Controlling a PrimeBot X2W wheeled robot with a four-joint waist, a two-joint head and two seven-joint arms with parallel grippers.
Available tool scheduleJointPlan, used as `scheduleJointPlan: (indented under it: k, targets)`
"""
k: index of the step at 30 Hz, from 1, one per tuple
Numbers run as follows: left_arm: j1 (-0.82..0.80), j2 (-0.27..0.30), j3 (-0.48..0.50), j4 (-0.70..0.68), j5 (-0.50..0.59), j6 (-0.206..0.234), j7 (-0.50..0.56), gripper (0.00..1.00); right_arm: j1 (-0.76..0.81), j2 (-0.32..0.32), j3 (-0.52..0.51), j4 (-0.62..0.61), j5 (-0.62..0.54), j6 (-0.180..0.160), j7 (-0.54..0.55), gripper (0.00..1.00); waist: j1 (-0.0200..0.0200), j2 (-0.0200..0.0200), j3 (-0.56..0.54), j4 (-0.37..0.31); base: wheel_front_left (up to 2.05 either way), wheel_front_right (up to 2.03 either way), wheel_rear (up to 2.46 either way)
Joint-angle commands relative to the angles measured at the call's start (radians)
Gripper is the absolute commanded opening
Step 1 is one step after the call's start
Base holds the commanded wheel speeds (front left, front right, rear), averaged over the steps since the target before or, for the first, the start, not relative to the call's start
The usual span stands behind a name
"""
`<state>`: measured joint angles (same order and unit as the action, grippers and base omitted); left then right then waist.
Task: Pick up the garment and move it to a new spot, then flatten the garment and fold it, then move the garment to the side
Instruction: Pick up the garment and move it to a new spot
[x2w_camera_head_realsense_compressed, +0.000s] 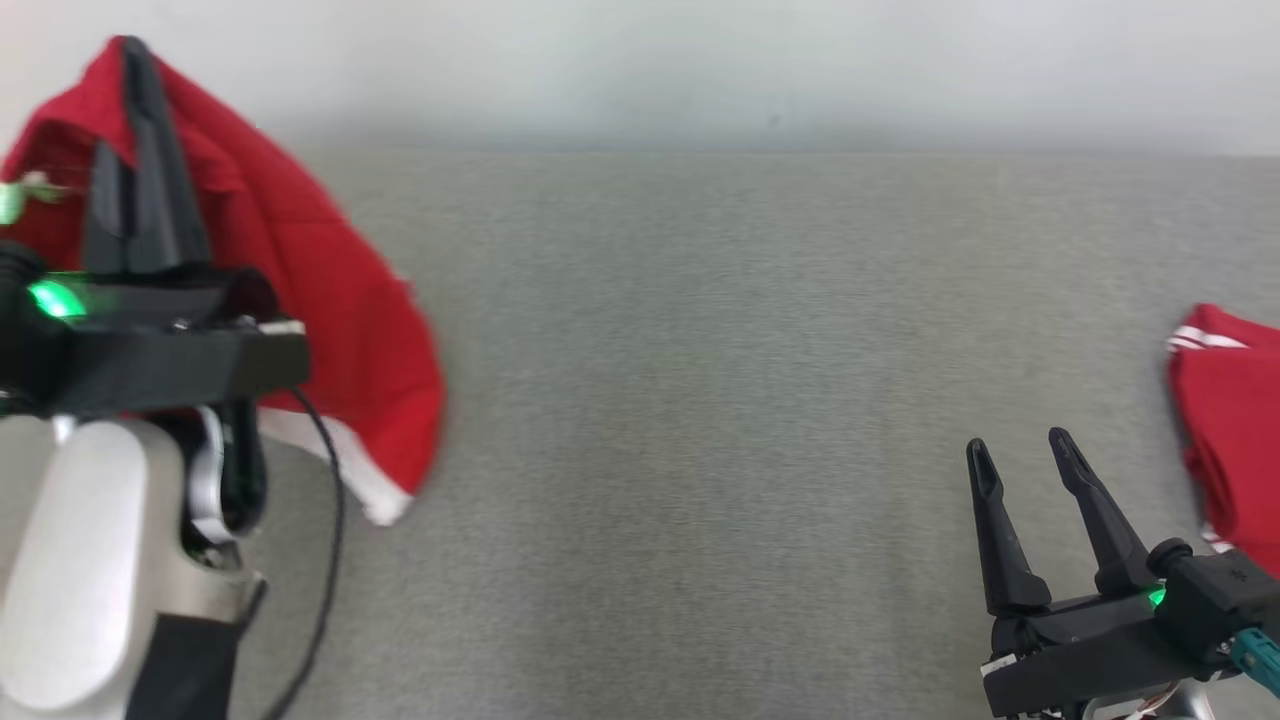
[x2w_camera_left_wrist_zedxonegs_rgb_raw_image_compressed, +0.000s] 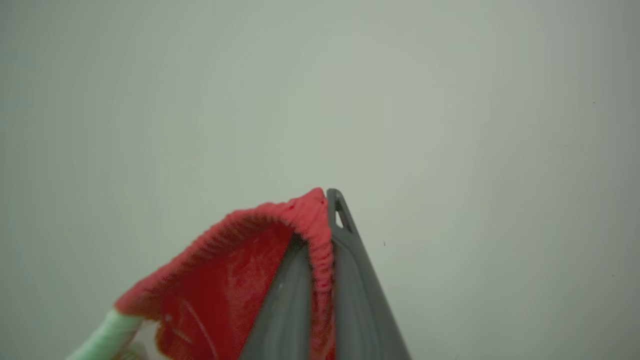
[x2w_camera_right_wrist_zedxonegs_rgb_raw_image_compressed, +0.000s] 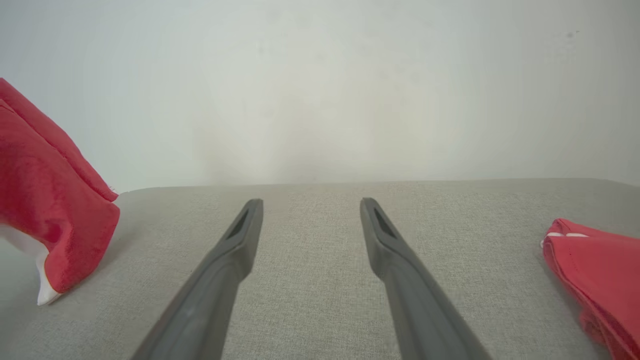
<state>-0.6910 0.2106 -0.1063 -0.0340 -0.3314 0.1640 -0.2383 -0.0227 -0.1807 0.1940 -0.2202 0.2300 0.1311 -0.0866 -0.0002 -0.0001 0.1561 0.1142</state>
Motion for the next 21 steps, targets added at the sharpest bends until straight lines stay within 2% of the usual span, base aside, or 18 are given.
scheduleJointPlan:
  k: [1,6,11,12,13,15,16,21]
  targets:
    - [0.019,-0.002,-0.009,-0.024,0.011,0.005,0.008,0.0,0.006,0.004,0.001,0.001,-0.001,-0.001,-0.004,1.0,0.0002,0.0001,-0.016,-0.048,0.0,0.0,0.0]
    - [0.041,-0.012,-0.074,-0.098,0.045,0.003,0.048,0.0,-0.009,0.015,0.003,0.006,0.005,-0.001,-0.018,1.0,0.0002,0.0001,-0.002,-0.125,0.0,0.0,0.0]
    - [0.057,-0.03,-0.148,-0.1,0.076,0.009,0.089,0.0,-0.021,0.028,-0.002,0.021,0.015,-0.001,-0.039,1.0,0.0002,0.0001,0.024,-0.209,0.0,0.0,0.0]
    - [0.057,-0.03,-0.148,-0.1,0.076,0.009,0.089,0.0,-0.021,0.028,-0.002,0.021,0.015,-0.001,-0.039,1.0,0.0002,0.0001,0.024,-0.209,0.0,0.0,0.0]
    - [0.061,-0.038,-0.183,-0.077,0.088,-0.003,0.104,0.0,-0.023,0.037,-0.002,0.027,0.017,-0.001,-0.045,1.0,0.0002,0.0001,0.037,-0.244,0.0,0.0,0.0]
    - [0.062,-0.049,-0.205,-0.065,0.087,-0.009,0.11,0.0,-0.025,0.038,-0.006,0.03,0.017,-0.001,-0.05,1.0,0.0002,0.0001,0.045,-0.259,0.0,0.0,0.0]
    - [0.066,-0.065,-0.244,-0.029,0.093,-0.024,0.113,0.0,-0.028,0.044,-0.008,0.038,0.02,-0.001,-0.058,1.0,0.0002,0.0001,0.058,-0.291,0.0,0.0,0.0]
    - [0.063,-0.115,-0.329,0.098,0.069,-0.053,0.107,0.0,-0.052,0.056,0.002,0.057,0.031,-0.001,-0.08,1.0,0.0002,0.0001,0.098,-0.364,0.0,0.0,0.0]
